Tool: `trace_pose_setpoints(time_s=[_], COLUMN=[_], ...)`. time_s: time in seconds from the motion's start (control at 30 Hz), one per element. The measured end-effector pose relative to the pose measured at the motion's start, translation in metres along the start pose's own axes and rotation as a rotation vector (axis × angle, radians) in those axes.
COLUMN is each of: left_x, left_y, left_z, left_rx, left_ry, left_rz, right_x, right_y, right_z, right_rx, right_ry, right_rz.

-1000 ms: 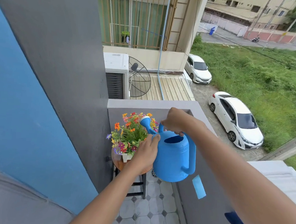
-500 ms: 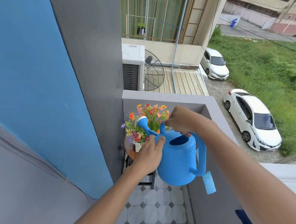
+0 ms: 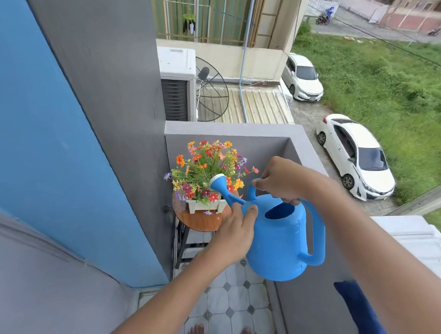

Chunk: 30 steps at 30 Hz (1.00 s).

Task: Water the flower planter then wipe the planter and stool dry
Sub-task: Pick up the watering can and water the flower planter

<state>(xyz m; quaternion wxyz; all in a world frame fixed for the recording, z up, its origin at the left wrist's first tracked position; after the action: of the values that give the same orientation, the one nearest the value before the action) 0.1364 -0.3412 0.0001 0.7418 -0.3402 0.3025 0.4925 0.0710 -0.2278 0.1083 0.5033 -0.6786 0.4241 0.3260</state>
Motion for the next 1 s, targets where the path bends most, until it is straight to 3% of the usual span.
trace_pose_setpoints(time_s=[0.4,0.67,0.8,1.0], left_x=[0.026,0.026,0.017,0.011], left_y=[0.015,0.034,0.034,0.031], left_z=[0.026,0.023,0.022,0.010], left_rx=[0.065,-0.066,-0.118,-0.012], left_ry=[0.098,-0.219,-0.278,-0.176], left_rz=[-0.090,-0.148,-0.176,-0.107], right_x=[0.002,0.000,0.000,0.003], right_y=[-0.009,-0.008,-0.003,0.003], right_z=[0.046,0.054,0.049,0.036], right_rx=[0.146,0.192,0.182,0.150], right_ry=[0.055,0.073,0.062,0.075], right_rz=[0.031,0.066,0.094,0.100])
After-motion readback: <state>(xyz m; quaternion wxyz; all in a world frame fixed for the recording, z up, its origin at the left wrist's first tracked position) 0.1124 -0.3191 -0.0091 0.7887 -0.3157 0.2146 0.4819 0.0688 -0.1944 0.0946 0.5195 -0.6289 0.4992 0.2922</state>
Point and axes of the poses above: each hand's wrist, its own y-axis towards the middle knuckle, its own x-axis out of the palm, z = x × y, the point moved 4 cm from there along y, towards the middle knuckle, and after that the axes turned 9 degrees about -x, right-handed, at the moved point
